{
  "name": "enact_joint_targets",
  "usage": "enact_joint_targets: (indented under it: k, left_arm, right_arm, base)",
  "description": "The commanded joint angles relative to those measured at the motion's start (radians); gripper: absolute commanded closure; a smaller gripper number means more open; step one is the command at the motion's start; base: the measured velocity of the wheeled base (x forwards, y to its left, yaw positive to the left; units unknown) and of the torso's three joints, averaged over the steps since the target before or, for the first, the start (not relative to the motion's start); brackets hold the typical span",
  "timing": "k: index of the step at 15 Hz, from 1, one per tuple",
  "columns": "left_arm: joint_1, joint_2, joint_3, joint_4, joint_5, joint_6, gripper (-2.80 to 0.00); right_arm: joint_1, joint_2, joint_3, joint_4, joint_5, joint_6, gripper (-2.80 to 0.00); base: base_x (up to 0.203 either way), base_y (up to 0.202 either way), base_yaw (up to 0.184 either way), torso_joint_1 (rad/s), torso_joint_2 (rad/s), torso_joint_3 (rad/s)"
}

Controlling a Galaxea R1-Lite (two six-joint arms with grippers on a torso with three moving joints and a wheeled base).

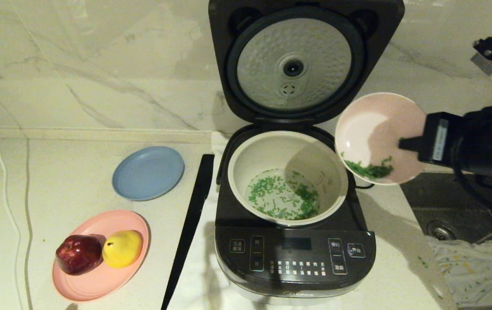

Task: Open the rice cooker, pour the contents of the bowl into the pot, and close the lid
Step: Fill a bowl with water from the tap

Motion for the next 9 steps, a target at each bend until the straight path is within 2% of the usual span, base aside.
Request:
enact_joint_targets:
  k: [1,3,4,9]
  left_arm:
    - [0.0,0.0,0.005,0.0,0.0,0.001,0.0]
    - [0.0,0.0,0.005,0.0,0.0,0.001,0.0]
    - [0.0,0.0,0.005,0.0,0.0,0.001,0.0]
    - [0.0,0.0,0.005,0.0,0.0,0.001,0.0]
  right_arm:
    - [-0.139,-0.112,-0.008,0.198,0.136,0.011,0.0]
    - [-0.296,-0.152,0.007,0.261,0.236,0.01,0.0]
    - [-0.399,-0.165,0.02,0.279,0.287,0.007,0.0]
    - [-0.969,-0.097,0.093,0.288,0.54,-0.036,0.0]
  base:
    - [0.0,0.0,0.0,0.0,0.0,0.0]
    - [0.0,0.0,0.0,0.0,0.0,0.0]
    - [0.0,0.0,0.0,0.0,0.0,0.0]
    - [0.0,0.0,0.0,0.0,0.0,0.0]
